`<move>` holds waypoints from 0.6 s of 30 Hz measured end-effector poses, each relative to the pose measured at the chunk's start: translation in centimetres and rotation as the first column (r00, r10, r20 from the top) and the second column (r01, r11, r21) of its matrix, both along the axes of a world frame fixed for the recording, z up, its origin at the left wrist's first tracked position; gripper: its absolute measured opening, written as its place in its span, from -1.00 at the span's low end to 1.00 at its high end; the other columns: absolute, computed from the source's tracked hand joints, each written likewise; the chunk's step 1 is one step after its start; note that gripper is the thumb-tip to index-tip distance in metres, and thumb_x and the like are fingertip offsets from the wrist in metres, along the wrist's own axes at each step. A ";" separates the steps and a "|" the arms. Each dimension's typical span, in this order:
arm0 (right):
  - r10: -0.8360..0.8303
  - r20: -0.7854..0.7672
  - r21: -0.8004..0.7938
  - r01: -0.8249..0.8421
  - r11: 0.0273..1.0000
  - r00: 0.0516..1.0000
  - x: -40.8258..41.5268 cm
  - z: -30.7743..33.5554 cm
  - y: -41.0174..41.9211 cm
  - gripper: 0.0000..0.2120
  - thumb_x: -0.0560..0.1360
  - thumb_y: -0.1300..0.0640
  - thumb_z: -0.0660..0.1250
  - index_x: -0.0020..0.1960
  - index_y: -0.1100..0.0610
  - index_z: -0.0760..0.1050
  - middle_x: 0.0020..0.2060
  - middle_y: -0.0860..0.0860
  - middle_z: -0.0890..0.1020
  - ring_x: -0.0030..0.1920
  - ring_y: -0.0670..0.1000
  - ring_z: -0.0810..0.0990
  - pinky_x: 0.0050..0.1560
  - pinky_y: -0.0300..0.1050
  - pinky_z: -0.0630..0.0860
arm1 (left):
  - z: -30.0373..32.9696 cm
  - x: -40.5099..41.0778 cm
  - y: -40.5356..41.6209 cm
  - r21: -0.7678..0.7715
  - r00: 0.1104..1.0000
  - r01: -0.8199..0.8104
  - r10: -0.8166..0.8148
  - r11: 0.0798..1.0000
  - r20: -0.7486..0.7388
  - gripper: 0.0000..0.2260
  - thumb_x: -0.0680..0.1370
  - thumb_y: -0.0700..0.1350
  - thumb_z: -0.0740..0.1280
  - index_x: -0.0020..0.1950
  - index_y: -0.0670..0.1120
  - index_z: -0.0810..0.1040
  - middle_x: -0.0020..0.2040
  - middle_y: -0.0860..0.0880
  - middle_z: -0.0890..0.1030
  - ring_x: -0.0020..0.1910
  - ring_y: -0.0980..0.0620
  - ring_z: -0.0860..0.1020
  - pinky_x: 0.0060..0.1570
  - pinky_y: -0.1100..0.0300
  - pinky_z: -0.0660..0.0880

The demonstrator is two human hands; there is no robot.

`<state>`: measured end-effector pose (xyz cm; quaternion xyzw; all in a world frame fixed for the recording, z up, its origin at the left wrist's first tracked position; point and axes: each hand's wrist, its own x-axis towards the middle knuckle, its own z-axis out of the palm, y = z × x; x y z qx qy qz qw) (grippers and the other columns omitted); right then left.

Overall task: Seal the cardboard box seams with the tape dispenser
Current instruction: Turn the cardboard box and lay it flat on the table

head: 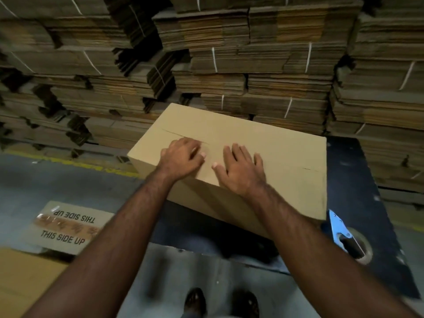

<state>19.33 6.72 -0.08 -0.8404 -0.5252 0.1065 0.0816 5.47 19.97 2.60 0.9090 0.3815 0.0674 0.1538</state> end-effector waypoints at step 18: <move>-0.349 0.050 -0.045 0.351 0.935 0.936 2.8 0.9 -5.3 -0.36 0.61 -0.25 -0.15 0.60 0.02 -0.07 0.59 0.00 -0.04 0.57 0.03 -0.06 0.48 0.27 -0.12 | -1.5 0.7 -0.3 0.126 0.968 0.060 -0.026 0.990 -0.251 -0.39 0.58 0.37 -0.14 0.60 0.17 0.03 0.63 -0.05 0.03 0.59 -0.15 0.01 0.34 -0.50 -0.02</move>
